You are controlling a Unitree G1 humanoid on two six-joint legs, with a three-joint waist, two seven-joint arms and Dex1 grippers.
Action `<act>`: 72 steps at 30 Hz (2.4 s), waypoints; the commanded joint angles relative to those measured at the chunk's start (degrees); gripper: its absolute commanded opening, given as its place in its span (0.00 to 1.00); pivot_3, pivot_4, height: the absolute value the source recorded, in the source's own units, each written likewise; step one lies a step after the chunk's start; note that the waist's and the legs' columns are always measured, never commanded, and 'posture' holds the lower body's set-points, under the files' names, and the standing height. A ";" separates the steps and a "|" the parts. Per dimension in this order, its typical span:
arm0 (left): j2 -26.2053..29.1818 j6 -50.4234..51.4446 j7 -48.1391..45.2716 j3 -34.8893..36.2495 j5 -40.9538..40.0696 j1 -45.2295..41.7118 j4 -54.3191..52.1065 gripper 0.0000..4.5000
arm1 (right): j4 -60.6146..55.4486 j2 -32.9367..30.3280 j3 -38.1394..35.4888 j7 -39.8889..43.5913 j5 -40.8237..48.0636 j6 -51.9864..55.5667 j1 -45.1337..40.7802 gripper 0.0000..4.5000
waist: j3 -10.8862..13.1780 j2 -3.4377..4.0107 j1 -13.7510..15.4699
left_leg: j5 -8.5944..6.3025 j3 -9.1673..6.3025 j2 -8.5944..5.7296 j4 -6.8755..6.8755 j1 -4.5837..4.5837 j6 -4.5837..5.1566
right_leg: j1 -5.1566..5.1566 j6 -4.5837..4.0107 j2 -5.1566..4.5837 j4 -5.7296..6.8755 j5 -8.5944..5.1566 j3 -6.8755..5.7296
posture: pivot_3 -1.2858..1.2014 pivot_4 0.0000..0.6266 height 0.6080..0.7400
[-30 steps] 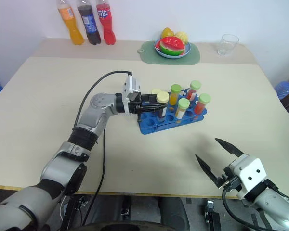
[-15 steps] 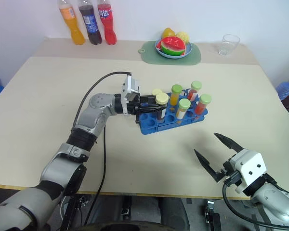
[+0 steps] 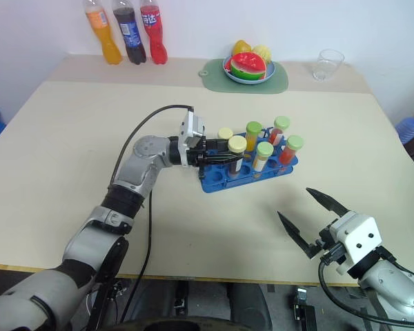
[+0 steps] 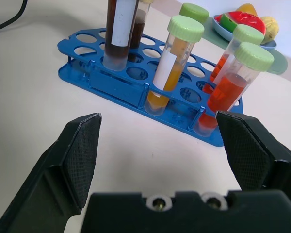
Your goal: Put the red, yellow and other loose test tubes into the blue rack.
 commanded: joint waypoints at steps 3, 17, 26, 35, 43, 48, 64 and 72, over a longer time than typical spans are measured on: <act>-0.38 0.06 0.70 -1.65 2.35 0.27 2.47 0.17 | -1.72 -0.19 0.04 -0.40 -0.11 -0.17 -0.28 0.93 | -0.01 -0.01 0.02 | 0.00 0.00 0.00 0.00 0.00 0.00 | 0.01 0.00 0.00 0.00 0.00 0.00 | 0.52 0.24 1.00; 1.93 0.05 0.47 -1.15 2.34 0.58 2.78 0.17 | -0.95 -0.32 0.42 -0.41 -0.46 -0.15 -1.40 0.93 | -0.15 -0.02 -0.03 | 0.00 0.00 0.01 0.00 0.03 0.00 | 0.03 0.00 0.00 0.00 0.00 0.00 | 0.52 0.24 1.00; 2.09 0.01 -0.26 -1.77 2.42 1.41 1.69 0.17 | -0.75 -0.32 0.48 -0.38 -0.57 -0.16 -1.72 0.93 | -0.17 -0.01 -0.04 | 0.00 0.00 0.01 0.00 0.04 0.00 | 0.03 0.00 0.01 0.00 0.00 0.00 | 0.52 0.24 1.00; 2.59 -0.07 0.19 -1.33 2.67 1.04 2.47 0.17 | -0.64 -0.31 0.65 -0.41 -0.64 -0.10 -1.84 0.93 | -0.18 -0.01 -0.03 | 0.00 0.00 0.01 0.00 0.04 0.00 | 0.04 0.00 0.01 0.00 0.00 0.00 | 0.52 0.24 1.00; 2.73 0.48 -0.14 -1.76 2.44 2.22 0.73 0.17 | -0.73 -0.41 0.76 -0.36 -0.66 -0.08 -1.98 0.93 | -0.19 -0.01 -0.04 | 0.00 0.00 0.02 0.00 0.05 0.00 | 0.04 0.00 0.01 0.00 0.00 0.00 | 0.52 0.24 1.00; 2.91 0.80 -0.17 -1.70 2.54 2.38 0.41 0.17 | -0.64 -0.48 0.78 -0.34 -0.64 -0.02 -2.13 0.93 | -0.16 -0.03 -0.11 | -0.01 0.01 0.04 -0.01 0.02 0.01 | 0.01 0.00 0.03 0.00 0.00 0.00 | 0.52 0.24 1.00; 2.92 1.42 1.21 0.85 0.26 2.83 -4.39 0.80 | -0.39 -0.37 1.30 -0.17 -0.75 0.01 -2.53 0.93 | -0.17 -0.02 -0.05 | -0.01 0.01 0.06 -0.01 -0.04 0.02 | -0.06 0.00 0.03 0.00 0.00 -0.02 | 0.52 0.24 1.00; 9.70 2.01 1.05 6.90 -5.19 11.27 -14.84 0.80 | 1.34 -0.47 1.35 0.95 0.04 -0.39 -2.45 0.93 | -0.17 0.00 -0.18 | -0.01 0.01 0.13 -0.02 0.00 0.02 | -0.06 -0.01 0.04 0.04 0.00 0.00 | 0.52 0.24 1.00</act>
